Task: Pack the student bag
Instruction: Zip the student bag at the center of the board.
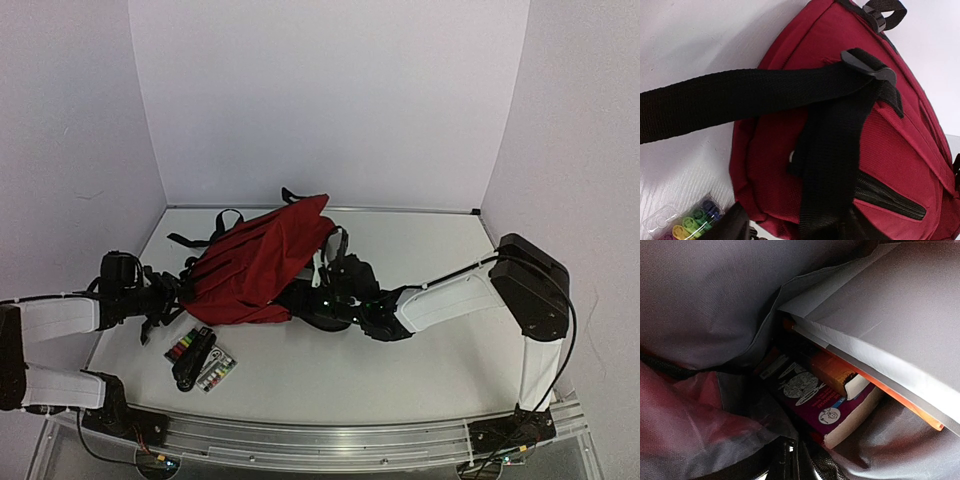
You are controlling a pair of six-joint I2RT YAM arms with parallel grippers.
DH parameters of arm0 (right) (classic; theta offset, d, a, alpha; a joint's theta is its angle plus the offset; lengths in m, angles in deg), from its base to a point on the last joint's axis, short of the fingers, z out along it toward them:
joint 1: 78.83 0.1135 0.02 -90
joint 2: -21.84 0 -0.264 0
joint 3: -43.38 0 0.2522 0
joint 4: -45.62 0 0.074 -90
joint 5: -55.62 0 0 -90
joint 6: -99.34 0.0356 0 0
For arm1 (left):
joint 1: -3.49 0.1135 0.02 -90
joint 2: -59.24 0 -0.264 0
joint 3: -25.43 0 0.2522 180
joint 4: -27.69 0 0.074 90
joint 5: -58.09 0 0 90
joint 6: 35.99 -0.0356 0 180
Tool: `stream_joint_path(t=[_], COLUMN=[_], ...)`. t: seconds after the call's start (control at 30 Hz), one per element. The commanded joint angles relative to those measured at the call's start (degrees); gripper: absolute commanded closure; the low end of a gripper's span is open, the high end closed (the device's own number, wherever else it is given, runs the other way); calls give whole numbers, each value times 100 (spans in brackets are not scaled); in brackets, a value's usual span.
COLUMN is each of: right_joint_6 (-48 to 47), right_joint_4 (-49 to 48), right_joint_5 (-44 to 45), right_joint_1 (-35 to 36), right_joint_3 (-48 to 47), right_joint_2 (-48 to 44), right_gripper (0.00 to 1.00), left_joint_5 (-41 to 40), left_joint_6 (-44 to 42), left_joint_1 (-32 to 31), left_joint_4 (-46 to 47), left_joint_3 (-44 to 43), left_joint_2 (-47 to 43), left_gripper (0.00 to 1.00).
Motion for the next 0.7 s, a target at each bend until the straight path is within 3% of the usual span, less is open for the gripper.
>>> stream_joint_path(t=[0.0, 0.13, 0.23, 0.47, 0.67], right_joint_6=[25, 21, 22, 64, 258], right_joint_4=[-458, -494, -586, -557, -380], right_joint_5=[225, 399, 734, 1692, 2484], right_joint_1=[-18, -18, -14, -13, -57], right_joint_3=[-9, 112, 367, 896, 1323], right_joint_2=[-280, -411, -716, -1504, -1979], right_gripper=[100, 100, 100, 100, 100], left_joint_5=[140, 54, -58, -63, 334], left_joint_6=[254, 261, 190, -151, -545], left_joint_1=[18, 15, 40, 343, 1108], left_joint_4=[839, 881, 811, 589, 371], left_joint_3=[38, 60, -13, -382, -743], left_joint_2=[220, 308, 294, 304, 456], left_gripper=[55, 84, 99, 100, 100])
